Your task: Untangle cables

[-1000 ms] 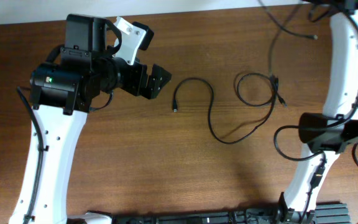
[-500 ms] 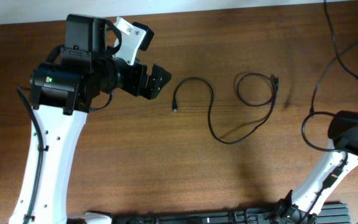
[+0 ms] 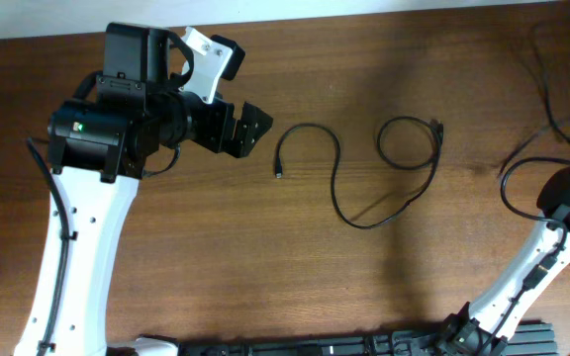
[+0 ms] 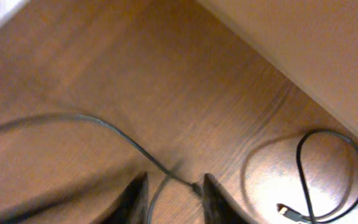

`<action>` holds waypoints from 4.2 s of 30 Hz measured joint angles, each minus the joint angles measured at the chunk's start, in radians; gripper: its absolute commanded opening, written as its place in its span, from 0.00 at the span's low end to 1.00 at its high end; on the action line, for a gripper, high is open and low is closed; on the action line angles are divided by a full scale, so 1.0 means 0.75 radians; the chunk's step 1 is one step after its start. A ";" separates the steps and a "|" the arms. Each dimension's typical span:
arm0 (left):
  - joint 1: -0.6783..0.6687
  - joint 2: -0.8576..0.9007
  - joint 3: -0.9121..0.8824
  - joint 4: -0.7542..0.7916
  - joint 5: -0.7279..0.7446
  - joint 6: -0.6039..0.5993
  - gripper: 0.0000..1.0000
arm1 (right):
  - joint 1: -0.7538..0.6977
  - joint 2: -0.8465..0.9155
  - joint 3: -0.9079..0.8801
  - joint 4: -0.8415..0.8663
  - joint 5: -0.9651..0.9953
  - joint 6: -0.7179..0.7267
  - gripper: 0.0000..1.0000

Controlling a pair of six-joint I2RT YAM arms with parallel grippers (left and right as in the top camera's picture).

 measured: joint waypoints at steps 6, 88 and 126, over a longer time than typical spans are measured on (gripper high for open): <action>0.000 0.000 0.000 0.000 0.001 -0.001 0.99 | -0.021 0.023 0.000 -0.054 0.004 -0.014 0.90; 0.000 0.000 0.001 -0.001 -0.001 -0.001 0.99 | 0.920 -0.741 -1.619 -0.115 -0.257 0.485 0.92; 0.000 0.000 0.001 -0.001 -0.004 -0.001 0.99 | 0.920 -0.769 -1.543 -0.091 -0.385 0.486 0.04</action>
